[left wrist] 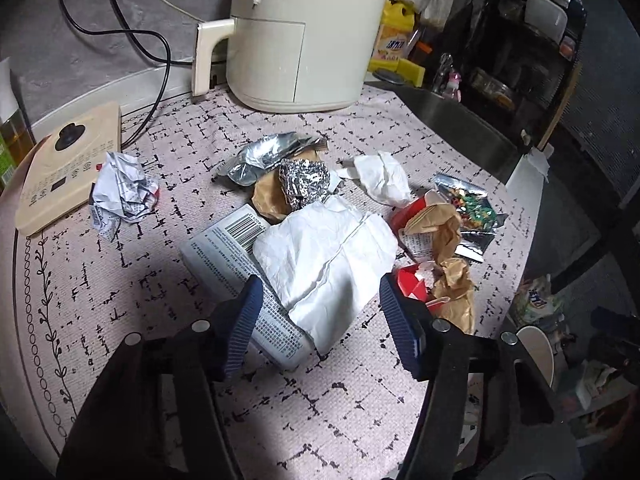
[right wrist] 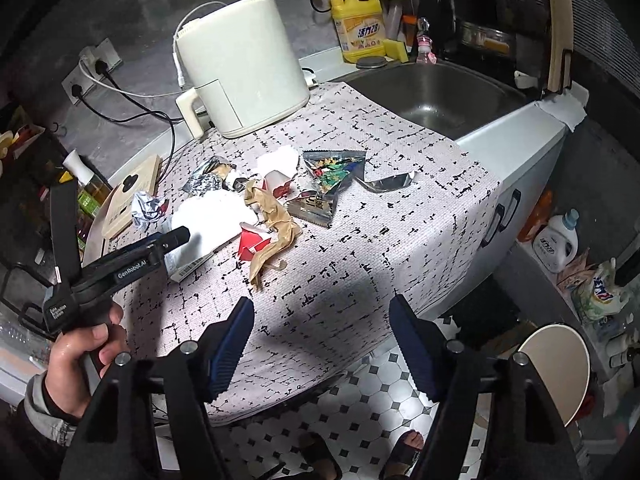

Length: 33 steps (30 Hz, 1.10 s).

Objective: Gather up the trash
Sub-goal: 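Grasp the white tissue with the left tool while the right tool grasps the brown kraft paper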

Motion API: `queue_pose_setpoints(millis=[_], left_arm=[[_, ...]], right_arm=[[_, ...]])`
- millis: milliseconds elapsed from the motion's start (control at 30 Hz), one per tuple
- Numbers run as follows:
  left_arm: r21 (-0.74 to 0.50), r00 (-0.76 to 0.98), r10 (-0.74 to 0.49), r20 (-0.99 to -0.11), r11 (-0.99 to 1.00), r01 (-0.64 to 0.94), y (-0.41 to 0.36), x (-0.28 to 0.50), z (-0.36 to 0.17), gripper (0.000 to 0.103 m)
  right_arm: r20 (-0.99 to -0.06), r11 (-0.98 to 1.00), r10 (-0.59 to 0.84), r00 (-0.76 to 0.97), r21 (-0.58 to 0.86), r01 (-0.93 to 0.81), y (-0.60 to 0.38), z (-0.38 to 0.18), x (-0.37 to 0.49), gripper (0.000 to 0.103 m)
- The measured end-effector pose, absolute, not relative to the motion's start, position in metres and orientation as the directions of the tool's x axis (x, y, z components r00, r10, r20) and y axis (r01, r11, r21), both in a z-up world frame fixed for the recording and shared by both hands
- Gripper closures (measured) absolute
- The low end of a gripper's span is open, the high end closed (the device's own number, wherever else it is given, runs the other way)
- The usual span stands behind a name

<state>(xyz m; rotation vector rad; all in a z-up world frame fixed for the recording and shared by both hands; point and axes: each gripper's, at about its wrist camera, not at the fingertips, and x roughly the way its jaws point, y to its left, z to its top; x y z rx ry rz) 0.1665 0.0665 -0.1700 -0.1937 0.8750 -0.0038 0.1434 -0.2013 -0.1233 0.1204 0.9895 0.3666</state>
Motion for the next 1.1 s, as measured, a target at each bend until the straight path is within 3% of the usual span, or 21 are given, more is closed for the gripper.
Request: queue_pose_setpoints(millis=[67,133,233,600,667,867,900,967,1100], left_arm=[[-0.174,0.620,-0.083,-0.780,0.981,-0.088,0.068,0.171,-0.176,0.061],[-0.181,0.606,-0.078,-0.792,0.977,-0.110,0.069,0.173,-0.180,0.084],[-0.178,0.608,-0.066,-0.791,0.976,-0.127,0.071,0.171,-0.178,0.096],[-0.196,0.705,-0.026,-0.709,0.967,-0.162,0.090,0.136,-0.134,0.097],[-0.199,0.715,-0.014,-0.699,0.964,-0.176,0.095,0.130,-0.128,0.097],[-0.189,0.732,0.036,-0.681,0.957,-0.222,0.110,0.110,-0.116,0.097],[-0.189,0.733,0.040,-0.679,0.955,-0.227,0.112,0.107,-0.115,0.097],[-0.191,0.736,0.046,-0.675,0.953,-0.234,0.117,0.100,-0.114,0.097],[-0.195,0.742,0.057,-0.668,0.949,-0.248,0.122,0.089,-0.110,0.097]], right_arm=[[-0.796,0.928,0.368,0.481,0.284,-0.241,-0.201,-0.126,0.149,0.036],[-0.797,0.922,0.384,0.466,0.303,-0.242,-0.199,-0.129,0.154,0.037],[-0.802,0.908,0.417,0.427,0.350,-0.231,-0.194,-0.136,0.162,0.041],[-0.804,0.866,0.496,0.327,0.432,-0.251,-0.158,-0.165,0.199,0.050],[-0.804,0.859,0.508,0.309,0.449,-0.247,-0.151,-0.170,0.207,0.056],[-0.816,0.862,0.506,0.280,0.463,-0.208,-0.139,-0.188,0.229,0.063],[-0.817,0.861,0.507,0.275,0.465,-0.207,-0.138,-0.191,0.231,0.066],[-0.821,0.858,0.510,0.256,0.468,-0.211,-0.133,-0.197,0.236,0.084],[-0.811,0.854,0.519,0.270,0.476,-0.213,-0.132,-0.194,0.235,0.092]])
